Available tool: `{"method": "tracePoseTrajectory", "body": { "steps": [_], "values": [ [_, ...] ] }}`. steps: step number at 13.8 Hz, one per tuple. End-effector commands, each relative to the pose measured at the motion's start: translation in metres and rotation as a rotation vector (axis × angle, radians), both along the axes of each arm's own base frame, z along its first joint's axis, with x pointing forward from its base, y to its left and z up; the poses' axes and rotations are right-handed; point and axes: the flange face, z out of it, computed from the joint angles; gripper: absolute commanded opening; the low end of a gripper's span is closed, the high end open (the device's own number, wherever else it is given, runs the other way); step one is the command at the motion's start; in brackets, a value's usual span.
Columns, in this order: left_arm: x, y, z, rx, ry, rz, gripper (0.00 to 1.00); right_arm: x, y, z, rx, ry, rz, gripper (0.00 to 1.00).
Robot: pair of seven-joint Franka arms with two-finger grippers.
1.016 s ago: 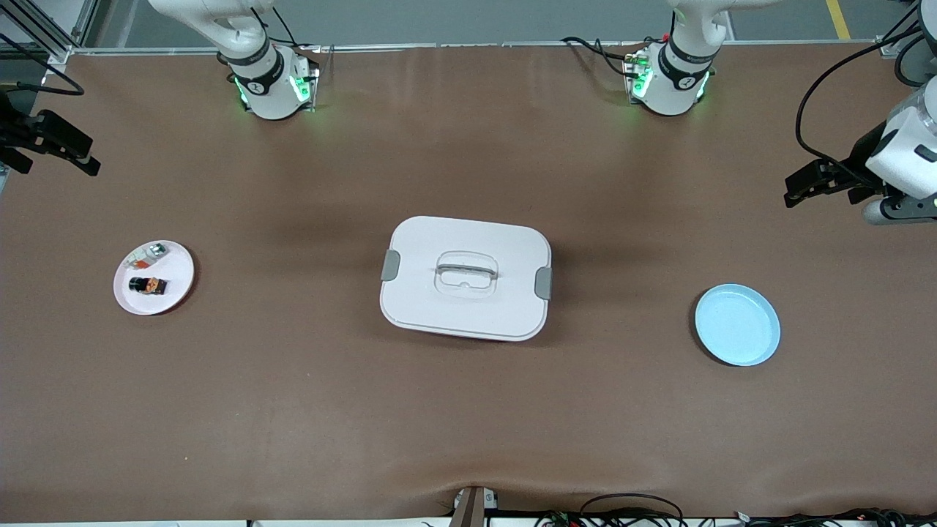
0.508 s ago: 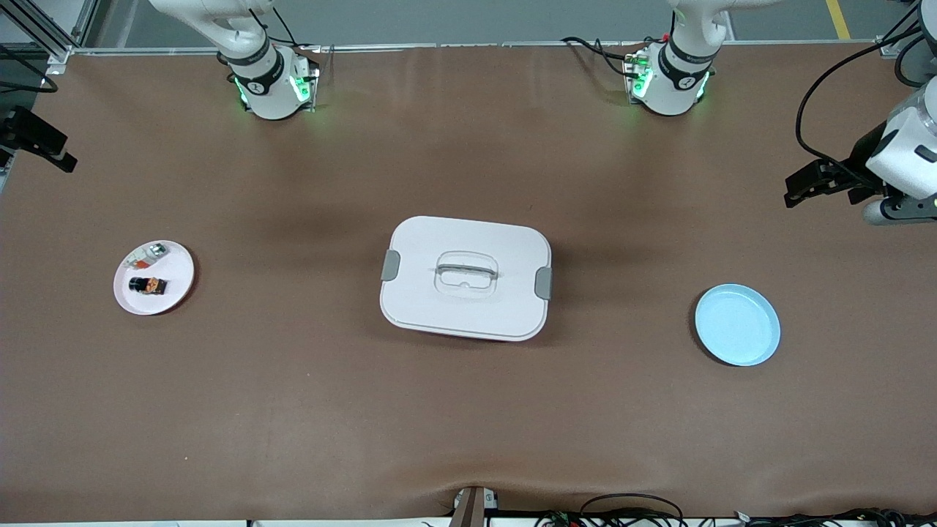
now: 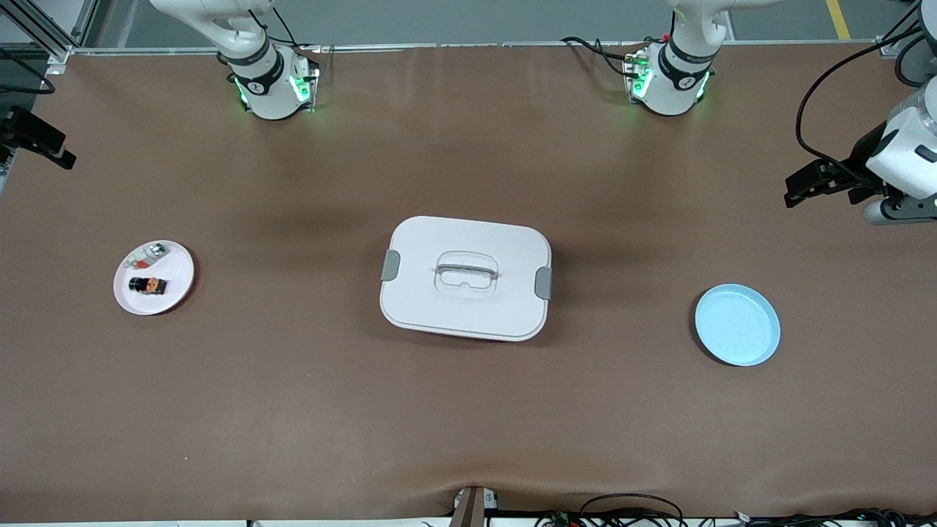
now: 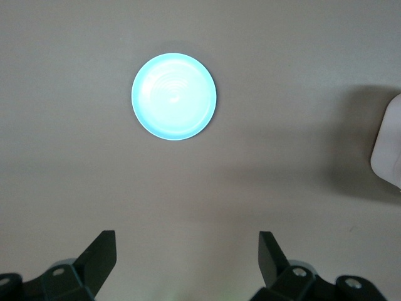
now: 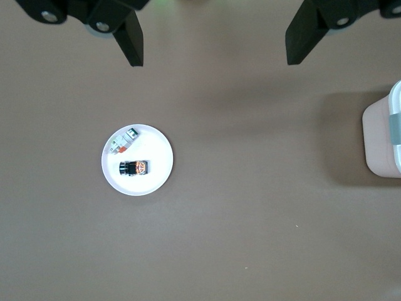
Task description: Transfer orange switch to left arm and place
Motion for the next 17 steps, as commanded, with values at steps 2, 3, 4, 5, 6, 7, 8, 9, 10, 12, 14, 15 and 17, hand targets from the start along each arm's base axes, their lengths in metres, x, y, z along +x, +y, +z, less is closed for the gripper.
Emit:
{"method": "tracePoseTrajectory", "body": {
  "steps": [2,3,4,5,6,7,8,9,10,12,14,15,17],
  "values": [
    [0.003,0.002,0.005,-0.003,0.002,-0.016,1.0,0.008,-0.01,-0.018,-0.012,0.033,-0.011,1.0],
    [0.004,0.003,0.004,-0.003,0.003,-0.016,1.0,0.014,-0.014,-0.026,-0.024,0.044,-0.016,1.0],
    [0.004,0.003,0.003,-0.003,0.005,-0.016,1.0,0.018,-0.018,-0.034,-0.031,0.053,-0.017,1.0],
    [0.004,0.003,0.005,-0.003,0.0,-0.016,1.0,0.019,-0.024,-0.042,-0.032,0.062,-0.027,1.0],
    [0.004,0.001,0.006,-0.003,-0.001,-0.019,1.0,0.02,-0.035,-0.051,-0.031,0.069,-0.045,1.0],
    [0.004,0.001,0.006,-0.001,-0.001,-0.016,1.0,0.024,-0.039,-0.066,-0.033,0.077,-0.04,1.0],
    [0.004,0.0,0.006,-0.003,-0.001,-0.018,1.0,0.027,-0.042,-0.081,-0.049,0.08,-0.022,1.0],
    [0.004,-0.001,0.006,-0.001,-0.002,-0.018,1.0,0.03,-0.045,-0.102,-0.069,0.1,-0.014,1.0],
    [0.004,-0.001,0.006,-0.001,-0.003,-0.019,1.0,0.031,-0.051,-0.12,-0.07,0.113,-0.022,1.0],
    [0.004,0.0,0.006,-0.002,-0.003,-0.021,1.0,0.036,-0.06,-0.148,-0.071,0.103,-0.003,1.0],
    [0.004,0.0,0.006,-0.002,-0.003,-0.022,1.0,0.035,-0.076,-0.165,-0.069,0.104,0.016,1.0],
    [0.004,0.001,0.006,-0.002,-0.003,-0.021,1.0,0.038,-0.081,-0.174,-0.068,0.111,0.033,1.0],
    [0.004,0.0,0.006,-0.003,-0.003,-0.021,1.0,0.043,-0.091,-0.19,-0.071,0.112,0.05,1.0]
  ]
}}
